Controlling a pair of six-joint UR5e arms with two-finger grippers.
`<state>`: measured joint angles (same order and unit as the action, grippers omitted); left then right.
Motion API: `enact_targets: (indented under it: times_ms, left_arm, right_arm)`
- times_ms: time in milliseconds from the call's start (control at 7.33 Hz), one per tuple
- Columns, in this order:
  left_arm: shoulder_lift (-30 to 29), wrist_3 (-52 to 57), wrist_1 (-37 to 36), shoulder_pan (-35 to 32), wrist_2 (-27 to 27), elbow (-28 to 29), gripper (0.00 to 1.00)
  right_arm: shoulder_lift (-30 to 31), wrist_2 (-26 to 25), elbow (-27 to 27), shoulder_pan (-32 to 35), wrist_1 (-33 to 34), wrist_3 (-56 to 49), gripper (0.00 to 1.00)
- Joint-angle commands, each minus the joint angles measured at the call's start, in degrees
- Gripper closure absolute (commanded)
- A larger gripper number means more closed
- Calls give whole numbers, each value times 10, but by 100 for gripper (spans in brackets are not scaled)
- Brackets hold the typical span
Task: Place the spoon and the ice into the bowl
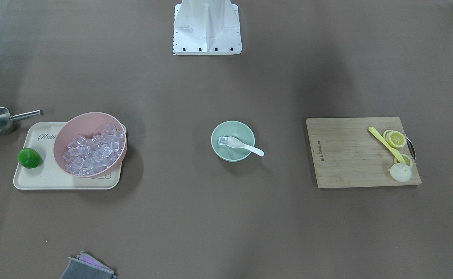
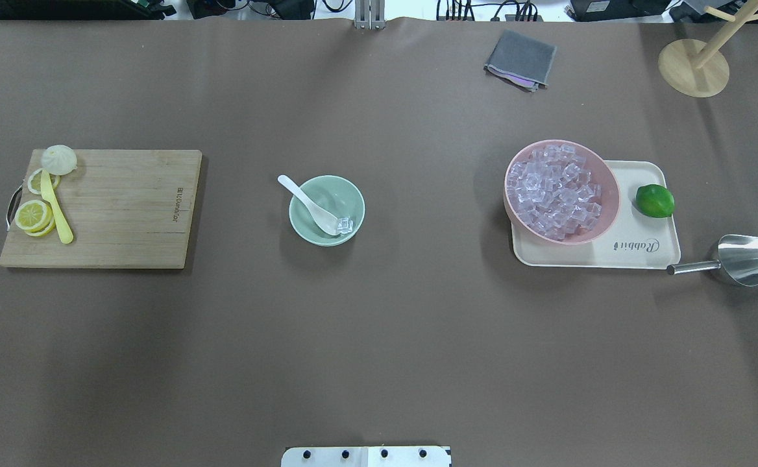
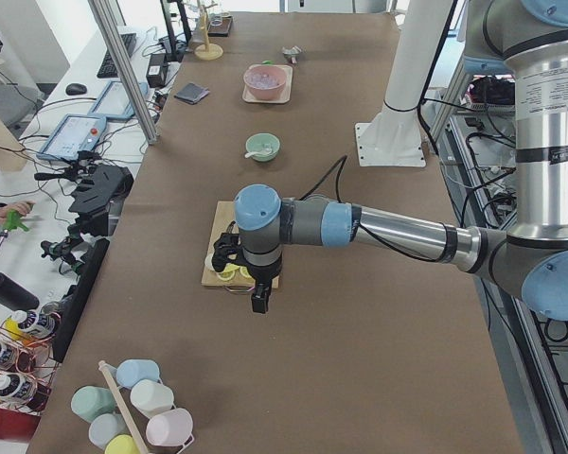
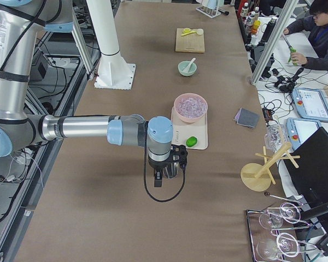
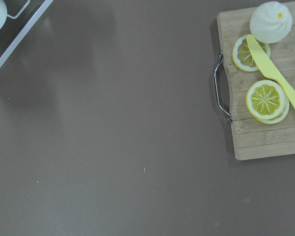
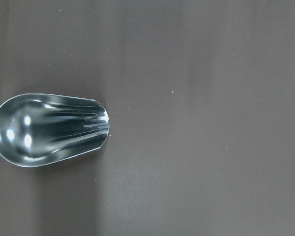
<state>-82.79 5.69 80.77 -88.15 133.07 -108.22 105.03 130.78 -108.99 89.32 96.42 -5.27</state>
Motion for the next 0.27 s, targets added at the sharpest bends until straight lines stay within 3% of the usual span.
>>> enact_targets:
  times_ms: [0,136]
  left_arm:
    - [0,0,0,0,0,1,1]
    - [0,-1,0,0,0,2,1]
  right_arm:
    - [0,0,0,0,0,0,0]
    - [0,0,0,0,0,0,0]
